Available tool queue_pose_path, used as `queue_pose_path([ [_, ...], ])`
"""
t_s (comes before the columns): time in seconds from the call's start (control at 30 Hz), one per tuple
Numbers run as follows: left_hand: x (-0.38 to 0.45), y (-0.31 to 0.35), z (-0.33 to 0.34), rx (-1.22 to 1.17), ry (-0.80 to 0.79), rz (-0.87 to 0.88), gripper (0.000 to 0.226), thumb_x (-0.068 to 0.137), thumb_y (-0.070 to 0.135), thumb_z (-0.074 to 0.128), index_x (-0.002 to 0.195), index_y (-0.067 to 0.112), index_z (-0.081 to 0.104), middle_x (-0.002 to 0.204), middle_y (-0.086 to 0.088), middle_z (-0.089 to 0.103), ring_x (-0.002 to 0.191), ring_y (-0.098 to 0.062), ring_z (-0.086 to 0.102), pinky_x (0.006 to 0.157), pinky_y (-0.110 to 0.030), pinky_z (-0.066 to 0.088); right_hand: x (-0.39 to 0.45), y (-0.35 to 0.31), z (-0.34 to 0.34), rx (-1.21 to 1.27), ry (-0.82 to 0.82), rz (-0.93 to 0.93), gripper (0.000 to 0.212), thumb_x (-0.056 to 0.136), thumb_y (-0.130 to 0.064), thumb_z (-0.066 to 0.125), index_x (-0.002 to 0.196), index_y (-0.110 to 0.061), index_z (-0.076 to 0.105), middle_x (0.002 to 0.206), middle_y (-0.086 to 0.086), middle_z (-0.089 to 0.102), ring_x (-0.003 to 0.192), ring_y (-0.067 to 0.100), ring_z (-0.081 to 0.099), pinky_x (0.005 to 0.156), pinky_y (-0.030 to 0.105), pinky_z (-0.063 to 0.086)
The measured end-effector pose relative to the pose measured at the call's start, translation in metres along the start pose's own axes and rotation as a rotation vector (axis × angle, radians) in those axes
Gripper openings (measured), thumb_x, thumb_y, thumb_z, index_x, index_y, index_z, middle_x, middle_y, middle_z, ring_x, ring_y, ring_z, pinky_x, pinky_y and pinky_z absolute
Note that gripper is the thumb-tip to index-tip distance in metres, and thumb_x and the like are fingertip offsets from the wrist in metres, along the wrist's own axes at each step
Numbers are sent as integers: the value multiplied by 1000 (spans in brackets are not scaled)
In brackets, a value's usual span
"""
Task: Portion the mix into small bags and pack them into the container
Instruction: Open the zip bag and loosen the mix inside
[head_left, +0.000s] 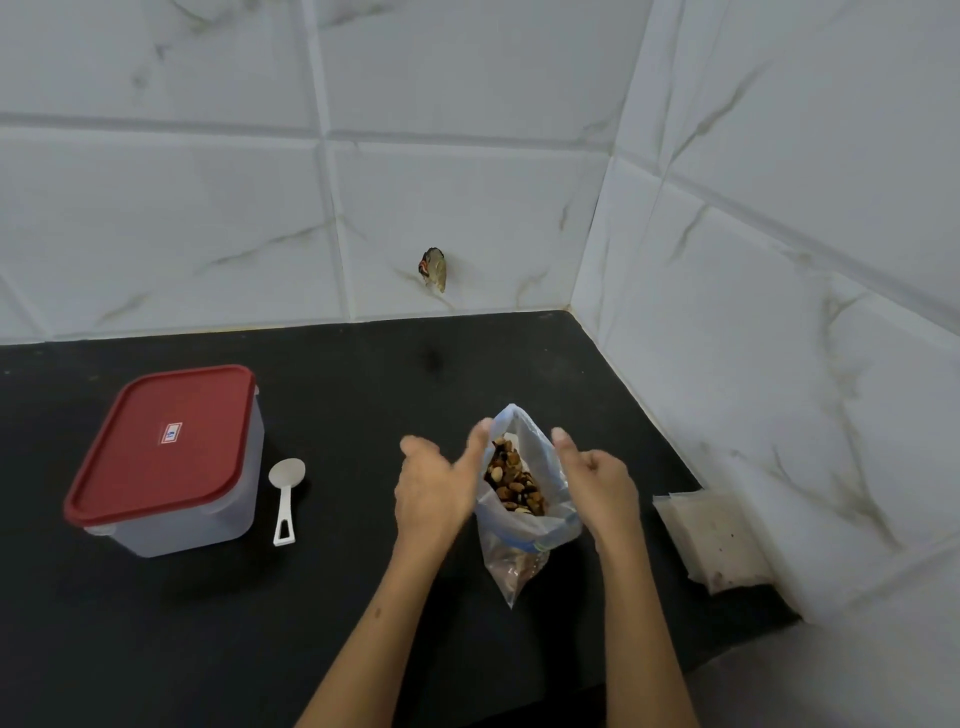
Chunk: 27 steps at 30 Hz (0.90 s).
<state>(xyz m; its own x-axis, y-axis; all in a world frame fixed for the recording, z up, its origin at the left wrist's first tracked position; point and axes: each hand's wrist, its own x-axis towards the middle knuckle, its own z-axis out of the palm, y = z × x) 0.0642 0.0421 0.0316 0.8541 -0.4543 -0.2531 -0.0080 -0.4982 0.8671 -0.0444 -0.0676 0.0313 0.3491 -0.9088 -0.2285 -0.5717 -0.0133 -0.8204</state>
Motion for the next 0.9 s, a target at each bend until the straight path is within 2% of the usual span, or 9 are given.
queue_pose_path([
  [0.1, -11, 8, -1, 185, 97, 310, 54, 77, 45, 73, 102, 16, 34, 105, -1, 42, 86, -18, 51, 69, -29, 47, -2, -4, 5, -188, -70, -52, 35, 79, -46, 68, 95, -20, 50, 88, -3, 56, 80, 9, 54, 61, 22, 39],
  [0.17, -10, 10, -1, 336, 90, 459, 34, 83, 22, 69, 95, 19, 37, 103, 0, 41, 79, -16, 52, 63, -28, 48, -2, -4, 7, -244, 17, -101, 34, 80, -35, 71, 101, -19, 49, 92, -2, 57, 81, 10, 55, 62, 22, 40],
  [0.27, -4, 11, -6, 485, 71, 548, 13, 88, 12, 60, 85, 21, 53, 103, 5, 43, 86, -16, 53, 67, -33, 54, -2, -5, -2, -238, 118, -159, 32, 81, -29, 71, 99, -18, 47, 90, 0, 59, 80, 12, 58, 58, 20, 38],
  [0.37, -4, 13, -8, 566, 21, 518, 12, 91, 15, 59, 89, 23, 66, 113, 5, 46, 103, -14, 49, 74, -31, 51, -1, -10, -8, -257, 46, -263, 32, 78, -22, 75, 92, -21, 46, 92, -1, 57, 83, 12, 58, 63, 19, 43],
  [0.5, -8, 20, -3, 602, 20, 475, 20, 90, 16, 56, 106, 20, 69, 118, 1, 50, 107, -18, 49, 74, -29, 44, -7, -19, -4, -475, -54, -401, 24, 80, -14, 71, 89, -31, 56, 120, -4, 44, 98, 11, 52, 67, 18, 41],
  [0.63, -1, 18, -9, 538, -13, 432, 26, 89, 9, 60, 112, 17, 68, 120, -2, 53, 106, -20, 55, 81, -31, 52, -5, -18, -9, -534, -28, -312, 46, 85, -11, 65, 126, -31, 55, 132, -1, 43, 112, 18, 53, 84, 30, 49],
  [0.73, 4, 17, -15, 510, -43, 395, 30, 89, 12, 63, 119, 16, 65, 122, -2, 56, 106, -18, 58, 83, -28, 53, -2, -18, -11, -489, 39, -296, 51, 86, -10, 64, 133, -25, 51, 135, 2, 44, 116, 19, 52, 89, 31, 48],
  [0.83, 3, 19, -18, 527, -74, 353, 24, 86, 16, 67, 110, 15, 68, 119, -2, 56, 105, -18, 58, 82, -28, 53, 1, -18, -12, -445, 5, -314, 47, 85, -11, 65, 129, -25, 55, 130, 0, 50, 115, 18, 53, 88, 29, 48],
  [0.9, 5, 20, -21, 507, -13, 388, 11, 80, 27, 74, 87, 18, 71, 110, 0, 59, 101, -17, 57, 81, -32, 54, 5, -19, -16, -411, -75, -327, 36, 82, -13, 69, 113, -30, 63, 119, -3, 58, 106, 14, 58, 83, 28, 51],
])
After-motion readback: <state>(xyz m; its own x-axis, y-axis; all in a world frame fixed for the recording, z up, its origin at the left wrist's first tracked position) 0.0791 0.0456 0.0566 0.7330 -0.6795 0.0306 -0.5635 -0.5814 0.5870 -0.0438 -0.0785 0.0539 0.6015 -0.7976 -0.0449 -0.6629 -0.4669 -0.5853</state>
